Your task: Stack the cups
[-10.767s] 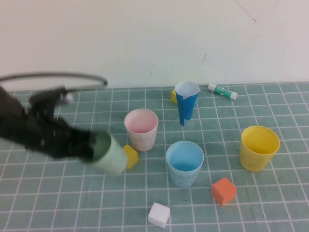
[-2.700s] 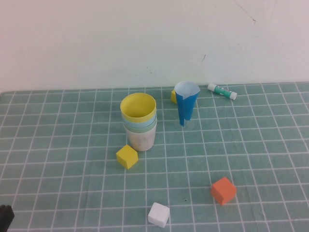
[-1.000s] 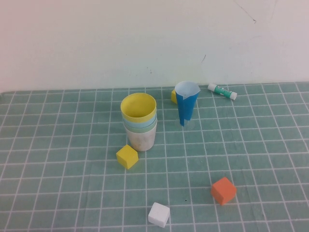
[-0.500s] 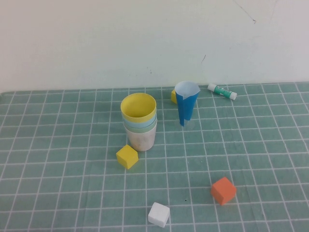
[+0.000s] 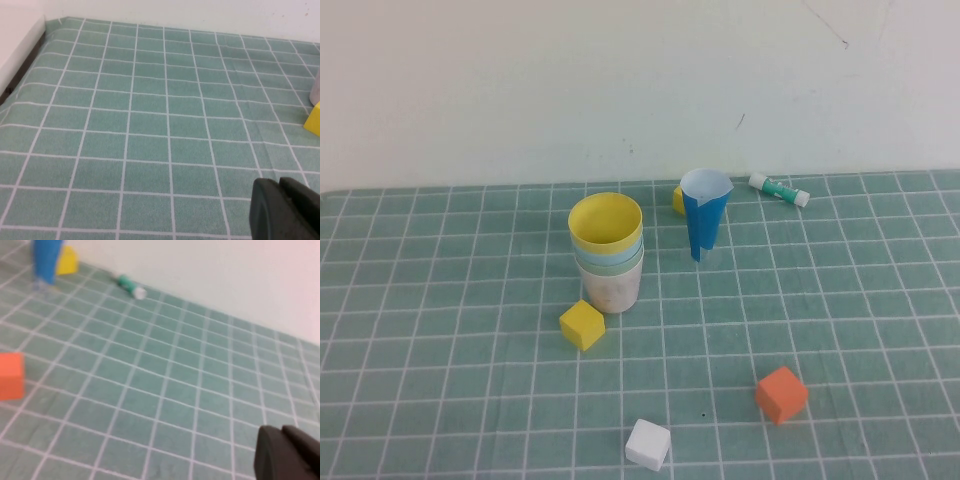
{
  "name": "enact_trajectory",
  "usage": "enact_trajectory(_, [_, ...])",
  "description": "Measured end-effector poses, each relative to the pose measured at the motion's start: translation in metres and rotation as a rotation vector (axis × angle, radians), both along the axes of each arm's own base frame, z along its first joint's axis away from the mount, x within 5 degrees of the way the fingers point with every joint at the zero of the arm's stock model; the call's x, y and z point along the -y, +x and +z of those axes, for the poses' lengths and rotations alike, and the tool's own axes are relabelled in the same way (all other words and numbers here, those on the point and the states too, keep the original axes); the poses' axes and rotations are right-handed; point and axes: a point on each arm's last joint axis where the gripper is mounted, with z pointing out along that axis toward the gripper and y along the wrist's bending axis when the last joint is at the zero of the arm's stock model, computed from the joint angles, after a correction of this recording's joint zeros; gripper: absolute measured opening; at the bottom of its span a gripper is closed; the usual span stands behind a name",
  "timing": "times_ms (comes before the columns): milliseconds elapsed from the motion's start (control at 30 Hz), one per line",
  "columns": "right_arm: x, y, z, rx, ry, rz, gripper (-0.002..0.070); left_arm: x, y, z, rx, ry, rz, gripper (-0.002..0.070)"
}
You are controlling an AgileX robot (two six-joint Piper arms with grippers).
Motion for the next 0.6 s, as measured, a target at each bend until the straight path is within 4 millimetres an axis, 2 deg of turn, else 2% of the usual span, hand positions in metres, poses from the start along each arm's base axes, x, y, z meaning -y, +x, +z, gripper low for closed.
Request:
enact_trajectory(267, [0.007,0.006,-0.042,-0.036,0.061,-0.208,0.0,0.0,0.0,0.0,0.002,0.001,0.0,-0.0002])
enact_trajectory(600, [0.008,0.007,-0.042,-0.019,0.001,-0.2,-0.0001,0.0,0.0,0.0,0.002,0.001,0.0,-0.0002])
